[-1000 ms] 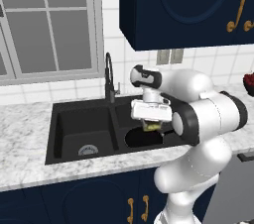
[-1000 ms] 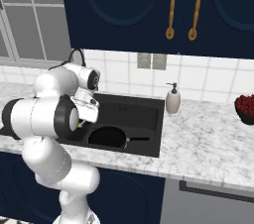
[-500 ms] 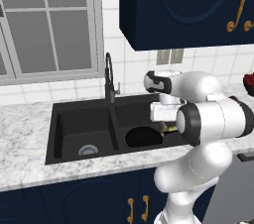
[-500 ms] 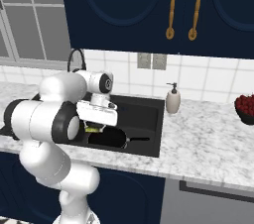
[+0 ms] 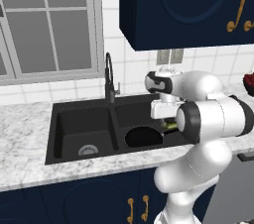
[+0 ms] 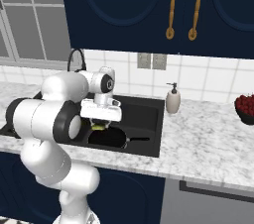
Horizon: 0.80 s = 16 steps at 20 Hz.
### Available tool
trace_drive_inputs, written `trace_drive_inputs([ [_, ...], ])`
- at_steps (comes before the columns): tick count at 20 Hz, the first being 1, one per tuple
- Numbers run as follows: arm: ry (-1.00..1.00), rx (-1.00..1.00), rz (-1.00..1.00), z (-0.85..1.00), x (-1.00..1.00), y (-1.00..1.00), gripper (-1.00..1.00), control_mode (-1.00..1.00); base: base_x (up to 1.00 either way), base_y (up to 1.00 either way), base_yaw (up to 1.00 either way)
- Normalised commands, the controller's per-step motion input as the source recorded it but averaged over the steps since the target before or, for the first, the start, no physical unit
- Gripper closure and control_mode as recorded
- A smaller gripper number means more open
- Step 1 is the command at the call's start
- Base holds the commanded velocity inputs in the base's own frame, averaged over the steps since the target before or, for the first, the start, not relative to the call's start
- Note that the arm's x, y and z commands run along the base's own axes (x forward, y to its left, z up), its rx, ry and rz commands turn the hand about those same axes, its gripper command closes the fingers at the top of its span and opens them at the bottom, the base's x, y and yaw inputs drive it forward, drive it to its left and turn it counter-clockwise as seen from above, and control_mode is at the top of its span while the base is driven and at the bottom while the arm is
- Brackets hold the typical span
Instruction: Pick the pan and sponge and place them into the sink. Then turn on the water.
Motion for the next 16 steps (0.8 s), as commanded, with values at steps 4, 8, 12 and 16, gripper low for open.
trace_drive_inputs([
  [4, -0.28, 0.00, 0.00, -0.27, 0.31, -0.26, 1.00, -1.00, 0.00, 0.00, 0.00],
  [8, -0.24, 0.00, 0.00, -0.50, 0.27, -0.23, 1.00, -1.00, 0.00, 0.00, 0.00],
  [12, -0.18, 0.00, 0.00, -0.32, 0.51, -0.18, 1.00, -1.00, 0.00, 0.00, 0.00],
  [16, -0.14, 0.00, 0.00, -0.31, 0.53, -0.17, 1.00, -1.00, 0.00, 0.00, 0.00],
])
